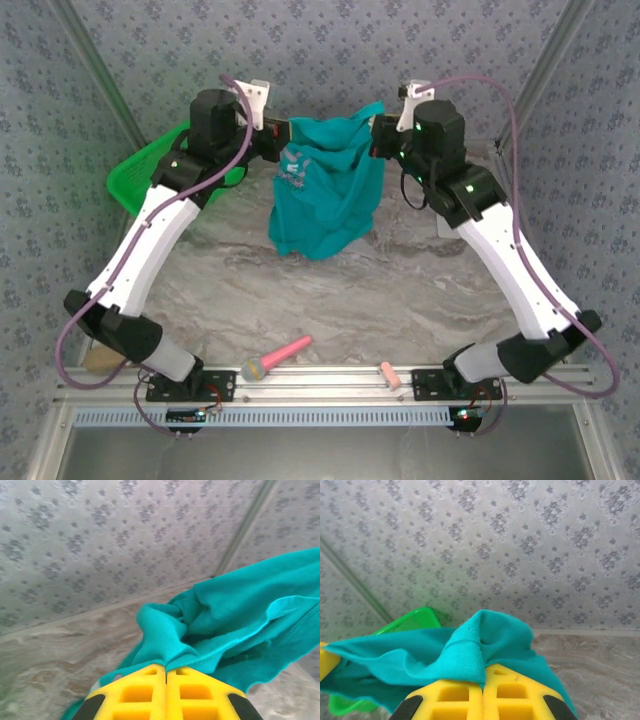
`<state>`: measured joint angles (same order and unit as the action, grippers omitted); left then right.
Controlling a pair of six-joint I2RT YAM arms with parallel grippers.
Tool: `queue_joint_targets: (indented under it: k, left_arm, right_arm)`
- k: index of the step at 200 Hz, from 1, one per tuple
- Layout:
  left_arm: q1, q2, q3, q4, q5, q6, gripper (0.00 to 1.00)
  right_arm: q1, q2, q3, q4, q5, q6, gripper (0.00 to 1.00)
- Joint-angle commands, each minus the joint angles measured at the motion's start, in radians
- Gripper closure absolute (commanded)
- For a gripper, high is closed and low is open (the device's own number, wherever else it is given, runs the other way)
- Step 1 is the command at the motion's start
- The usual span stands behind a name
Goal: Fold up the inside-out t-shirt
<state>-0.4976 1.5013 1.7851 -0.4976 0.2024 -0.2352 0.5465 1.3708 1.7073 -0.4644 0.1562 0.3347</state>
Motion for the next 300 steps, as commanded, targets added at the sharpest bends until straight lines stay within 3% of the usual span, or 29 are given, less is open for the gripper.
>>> queue_joint_targets:
  k: [1,22,50,73,108,147,182,204,223,240,259,300]
  left_arm:
    - [-0.018,-0.154,-0.115,0.037,0.160,-0.093,1.00]
    - [-0.039,-0.333,-0.271,0.169,0.164,-0.146,1.00]
    - [-0.049,-0.446,-0.308,0.180,0.126,-0.114,1.00]
    - [-0.048,-0.403,-0.287,0.169,0.081,-0.066,1.00]
    - [-0.034,-0.169,-0.162,0.169,0.004,0.058,1.00]
    - [0.042,0.175,0.155,0.099,-0.001,0.100,1.00]
    - [0.092,0.444,0.620,-0.065,0.068,0.102,1.00]
    - [0.093,0.563,0.920,-0.198,0.113,0.149,1.00]
    - [0.093,0.586,1.005,-0.257,0.107,0.184,1.00]
    - [0.094,0.541,0.931,-0.292,0.103,0.220,1.00]
    - [0.093,0.432,0.672,-0.265,0.104,0.220,1.00]
    - [0.050,0.067,-0.376,0.192,0.126,0.104,0.98]
  right_arm:
    - [0.094,-0.142,-0.076,-0.062,0.019,-0.033,1.00]
    - [0.209,-0.282,-0.156,-0.039,0.124,-0.045,1.00]
    - [0.203,-0.349,-0.178,-0.029,0.152,0.022,1.00]
    - [0.126,-0.277,-0.138,-0.046,0.140,0.029,1.00]
    - [-0.095,-0.073,-0.071,0.067,-0.050,0.098,1.00]
    - [-0.212,0.254,0.226,0.077,-0.190,0.088,1.00]
    - [-0.249,0.475,0.618,-0.021,-0.221,0.065,1.00]
    - [-0.250,0.521,0.780,-0.089,-0.192,0.040,1.00]
    - [-0.239,0.474,0.748,-0.098,-0.139,0.012,1.00]
    - [-0.224,0.384,0.622,-0.072,-0.099,-0.026,1.00]
    - [-0.207,0.243,0.344,0.001,-0.067,-0.017,1.00]
    - [-0.085,-0.094,-0.470,0.170,0.085,0.135,1.00]
